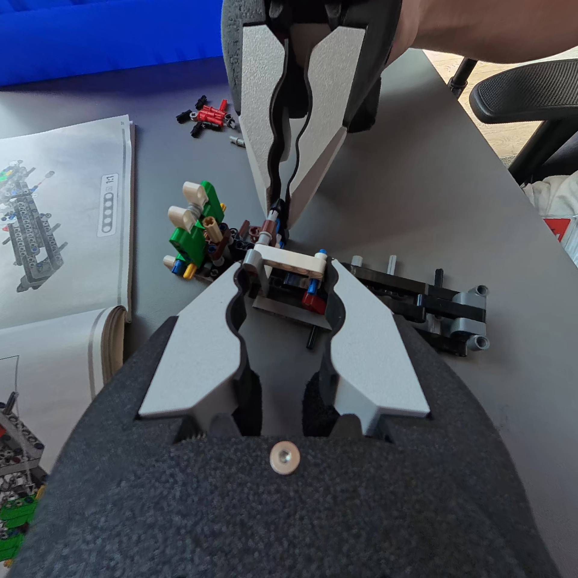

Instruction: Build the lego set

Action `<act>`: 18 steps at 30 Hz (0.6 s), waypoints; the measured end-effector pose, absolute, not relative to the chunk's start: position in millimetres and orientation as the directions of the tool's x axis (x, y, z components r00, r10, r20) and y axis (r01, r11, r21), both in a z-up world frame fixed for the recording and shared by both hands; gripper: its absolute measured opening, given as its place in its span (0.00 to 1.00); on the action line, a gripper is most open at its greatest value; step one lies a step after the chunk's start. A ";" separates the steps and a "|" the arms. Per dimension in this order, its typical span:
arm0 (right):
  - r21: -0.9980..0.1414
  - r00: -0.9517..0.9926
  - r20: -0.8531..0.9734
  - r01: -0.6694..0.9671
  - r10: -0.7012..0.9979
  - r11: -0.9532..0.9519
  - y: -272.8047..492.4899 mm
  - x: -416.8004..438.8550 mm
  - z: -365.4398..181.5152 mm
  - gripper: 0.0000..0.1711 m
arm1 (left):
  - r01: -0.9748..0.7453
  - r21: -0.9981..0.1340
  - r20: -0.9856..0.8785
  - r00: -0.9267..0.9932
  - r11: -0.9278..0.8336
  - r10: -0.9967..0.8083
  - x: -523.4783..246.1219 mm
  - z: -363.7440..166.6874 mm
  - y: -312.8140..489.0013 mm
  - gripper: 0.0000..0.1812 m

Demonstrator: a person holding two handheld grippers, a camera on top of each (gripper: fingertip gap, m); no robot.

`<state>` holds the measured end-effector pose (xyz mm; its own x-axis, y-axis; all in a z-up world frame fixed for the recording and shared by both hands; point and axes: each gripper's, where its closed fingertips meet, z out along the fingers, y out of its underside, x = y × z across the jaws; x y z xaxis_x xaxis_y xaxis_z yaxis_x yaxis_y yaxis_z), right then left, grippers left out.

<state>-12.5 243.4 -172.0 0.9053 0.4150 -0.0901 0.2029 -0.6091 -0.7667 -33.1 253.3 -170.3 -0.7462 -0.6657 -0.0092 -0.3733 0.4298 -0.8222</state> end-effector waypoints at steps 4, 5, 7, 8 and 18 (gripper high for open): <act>-0.784 0.905 -0.077 0.205 0.419 -0.585 242.7 -13.2 -171.7 0.04 | -0.376 -0.823 -0.001 -0.747 0.425 -0.664 -33.5 -169.6 253.2 0.27; -0.786 0.904 -0.078 0.204 0.420 -0.584 242.9 -13.6 -171.8 0.04 | -0.377 -0.824 0.002 -0.749 0.424 -0.663 -34.2 -169.4 253.4 0.27; -0.785 0.904 -0.071 0.209 0.421 -0.583 244.2 -14.0 -171.8 0.04 | -0.381 -0.823 0.021 -0.761 0.421 -0.648 -38.3 -168.8 254.1 0.30; -0.784 0.904 -0.067 0.214 0.422 -0.583 244.8 -14.0 -171.8 0.04 | -0.380 -0.825 0.029 -0.767 0.417 -0.641 -40.6 -166.5 255.2 0.33; -0.767 0.904 -0.052 0.236 0.424 -0.597 248.9 -13.0 -172.1 0.04 | -0.381 -0.677 -0.084 -0.810 0.630 -0.581 -33.6 -138.7 264.6 0.16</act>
<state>-13.0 248.9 -172.1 0.9042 0.4239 -0.0518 0.2358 -0.5967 -0.7671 -33.6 264.6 -138.7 -0.8097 -0.5809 -0.0840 -0.3814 0.6296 -0.6768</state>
